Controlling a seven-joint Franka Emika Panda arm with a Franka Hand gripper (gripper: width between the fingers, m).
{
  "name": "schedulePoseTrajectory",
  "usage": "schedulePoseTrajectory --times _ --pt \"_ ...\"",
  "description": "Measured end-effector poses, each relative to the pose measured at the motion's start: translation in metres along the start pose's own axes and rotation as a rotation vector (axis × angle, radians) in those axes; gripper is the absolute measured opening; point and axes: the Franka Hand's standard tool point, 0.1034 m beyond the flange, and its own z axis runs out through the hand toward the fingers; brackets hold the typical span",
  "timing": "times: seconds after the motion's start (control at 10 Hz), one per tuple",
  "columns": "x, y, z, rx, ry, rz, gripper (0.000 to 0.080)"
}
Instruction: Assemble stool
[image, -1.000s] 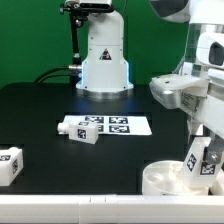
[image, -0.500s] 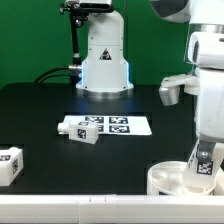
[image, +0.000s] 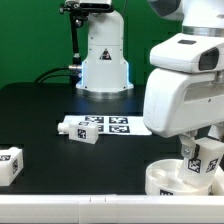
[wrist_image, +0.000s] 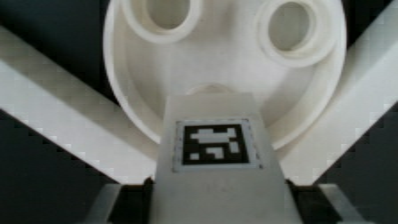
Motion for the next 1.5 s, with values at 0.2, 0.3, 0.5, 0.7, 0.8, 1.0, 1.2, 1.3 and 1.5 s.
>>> schedulePoseTrajectory --times 0.2,0.3,0.5,0.7,0.8,1.0,1.2,1.3,1.5 --pt "0.0019 0.0020 -0.0009 0.031 0.020 0.292 0.0339" --pt "0.0020 0.0028 -0.0006 0.067 0.028 0.500 0.0339" --pt "0.0023 -0.0005 0.0005 0.091 0.026 0.646 0.0339" --pt "0.0030 -0.0022 0.0005 0.100 0.020 0.774 0.0339" --pt "0.0033 -0.0031 0.0004 0.102 0.016 0.862 0.0339" --pt "0.0030 -0.0024 0.0014 0.127 0.007 1.203 0.0339" --pt "0.0002 -0.0025 0.0047 0.178 0.006 1.494 0.0339" --pt "0.0003 -0.0032 0.0048 0.180 -0.001 1.551 0.0340" --pt "0.0002 -0.0035 0.0050 0.187 -0.012 1.651 0.0340"
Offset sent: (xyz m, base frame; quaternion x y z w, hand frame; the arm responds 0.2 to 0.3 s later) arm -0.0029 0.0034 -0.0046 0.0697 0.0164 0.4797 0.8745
